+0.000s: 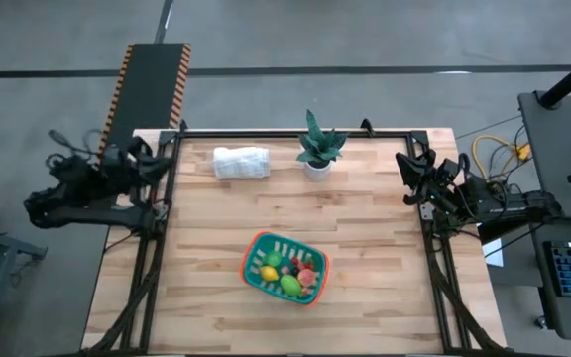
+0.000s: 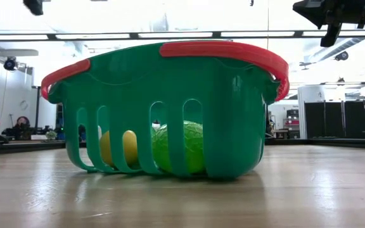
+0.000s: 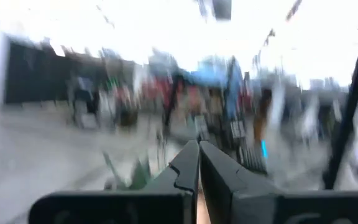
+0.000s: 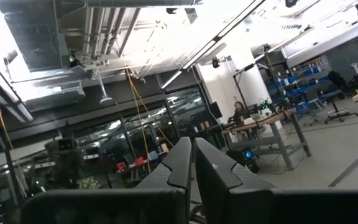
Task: Pick and placing Produce into tupperware
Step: Return to Home Position
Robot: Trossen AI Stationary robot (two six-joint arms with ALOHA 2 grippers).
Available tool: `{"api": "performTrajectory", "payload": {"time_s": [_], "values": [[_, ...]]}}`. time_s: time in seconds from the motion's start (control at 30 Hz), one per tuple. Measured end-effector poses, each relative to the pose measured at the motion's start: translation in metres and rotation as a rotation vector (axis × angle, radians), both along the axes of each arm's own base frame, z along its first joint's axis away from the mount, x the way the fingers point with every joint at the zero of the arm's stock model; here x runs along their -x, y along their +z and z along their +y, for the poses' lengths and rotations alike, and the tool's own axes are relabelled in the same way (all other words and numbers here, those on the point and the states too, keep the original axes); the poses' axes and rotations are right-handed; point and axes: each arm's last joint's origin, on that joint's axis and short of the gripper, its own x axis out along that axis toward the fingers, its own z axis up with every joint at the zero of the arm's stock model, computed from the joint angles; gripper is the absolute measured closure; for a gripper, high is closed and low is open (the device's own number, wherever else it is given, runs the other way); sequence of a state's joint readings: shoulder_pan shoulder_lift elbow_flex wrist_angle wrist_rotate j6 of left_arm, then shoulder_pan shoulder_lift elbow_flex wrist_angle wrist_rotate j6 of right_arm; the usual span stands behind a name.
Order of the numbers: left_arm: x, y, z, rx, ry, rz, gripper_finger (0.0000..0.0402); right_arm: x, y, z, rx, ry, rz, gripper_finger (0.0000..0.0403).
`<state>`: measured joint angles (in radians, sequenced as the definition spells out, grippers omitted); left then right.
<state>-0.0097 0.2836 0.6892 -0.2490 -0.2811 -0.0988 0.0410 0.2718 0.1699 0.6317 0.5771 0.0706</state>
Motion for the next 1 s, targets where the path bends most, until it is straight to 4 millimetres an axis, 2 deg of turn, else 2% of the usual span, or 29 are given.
{"api": "performTrajectory", "payload": {"time_s": [0.07,0.13,0.27,0.47,0.6,0.73,1.0], "values": [[0.004,-0.013,0.001,0.005,0.021,-0.102,0.0401,0.000,0.000,0.000,-0.001,0.001,0.000,0.0390],[0.000,-0.036,0.000,0.003,0.015,-0.085,0.0401,0.000,0.000,0.000,-0.002,0.000,-0.001,0.0390],[-0.002,-0.055,0.001,-0.040,0.026,-0.073,0.0402,0.000,0.000,0.000,0.011,-0.007,0.006,0.0390],[-0.013,-0.070,-0.001,-0.162,-0.006,-0.024,0.0402,-0.004,-0.006,0.002,0.044,0.057,0.089,0.0390],[-0.019,-0.076,-0.001,-0.160,-0.014,0.001,0.0402,-0.012,-0.017,0.009,0.155,0.267,0.225,0.0390],[-0.024,-0.082,-0.004,-0.146,-0.103,0.027,0.0402,-0.015,-0.024,0.014,0.255,0.437,0.300,0.0390],[-0.019,-0.093,-0.004,-0.143,-0.125,0.112,0.0401,-0.017,-0.036,0.016,0.207,0.531,0.404,0.0390]]}}
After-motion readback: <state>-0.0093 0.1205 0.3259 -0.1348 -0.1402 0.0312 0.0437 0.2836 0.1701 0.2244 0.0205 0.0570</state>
